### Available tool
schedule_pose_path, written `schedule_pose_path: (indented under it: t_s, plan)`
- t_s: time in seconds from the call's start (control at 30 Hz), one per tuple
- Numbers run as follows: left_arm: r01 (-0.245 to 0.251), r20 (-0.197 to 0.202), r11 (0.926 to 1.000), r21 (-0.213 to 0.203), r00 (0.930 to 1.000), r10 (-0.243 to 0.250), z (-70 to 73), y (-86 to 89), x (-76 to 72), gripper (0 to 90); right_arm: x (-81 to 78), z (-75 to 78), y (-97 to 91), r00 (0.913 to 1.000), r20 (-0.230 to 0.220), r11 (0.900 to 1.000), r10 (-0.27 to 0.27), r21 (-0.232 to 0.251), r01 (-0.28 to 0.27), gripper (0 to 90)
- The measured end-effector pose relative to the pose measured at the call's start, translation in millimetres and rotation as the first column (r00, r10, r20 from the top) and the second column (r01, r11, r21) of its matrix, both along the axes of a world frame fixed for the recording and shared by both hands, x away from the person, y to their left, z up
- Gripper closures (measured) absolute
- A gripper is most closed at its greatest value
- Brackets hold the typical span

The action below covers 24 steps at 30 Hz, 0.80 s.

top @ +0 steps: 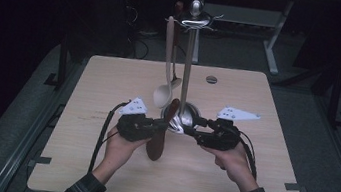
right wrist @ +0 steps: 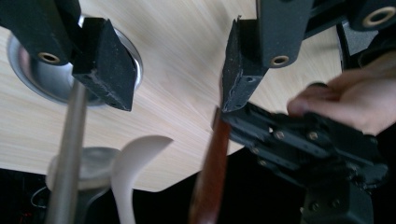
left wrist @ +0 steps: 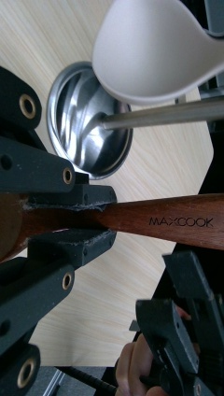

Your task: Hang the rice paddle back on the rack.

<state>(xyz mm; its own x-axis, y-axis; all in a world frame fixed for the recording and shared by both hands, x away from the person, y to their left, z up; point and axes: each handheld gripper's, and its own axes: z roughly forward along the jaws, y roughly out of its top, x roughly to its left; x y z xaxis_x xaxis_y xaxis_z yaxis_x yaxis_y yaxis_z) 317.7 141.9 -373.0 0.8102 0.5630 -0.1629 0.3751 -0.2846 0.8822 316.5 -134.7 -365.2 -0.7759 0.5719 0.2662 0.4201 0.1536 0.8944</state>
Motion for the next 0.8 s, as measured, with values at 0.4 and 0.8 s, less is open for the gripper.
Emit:
schedule_pose_path:
  t_s: [0.4,0.8]
  plan:
    - [0.02,0.023,0.9998,-0.003,0.9995,-0.02,-3.0,-20.6,-7.5,78.5,4.7,7.6,22.0,0.9997,-0.011,0.9992,0.02,0.034,-0.02,52.0]
    - [0.033,0.022,0.9994,0.004,0.9992,-0.033,-5.4,-25.5,-9.6,78.4,4.8,3.1,25.5,0.9998,-0.016,0.9992,0.015,0.038,-0.015,73.2]
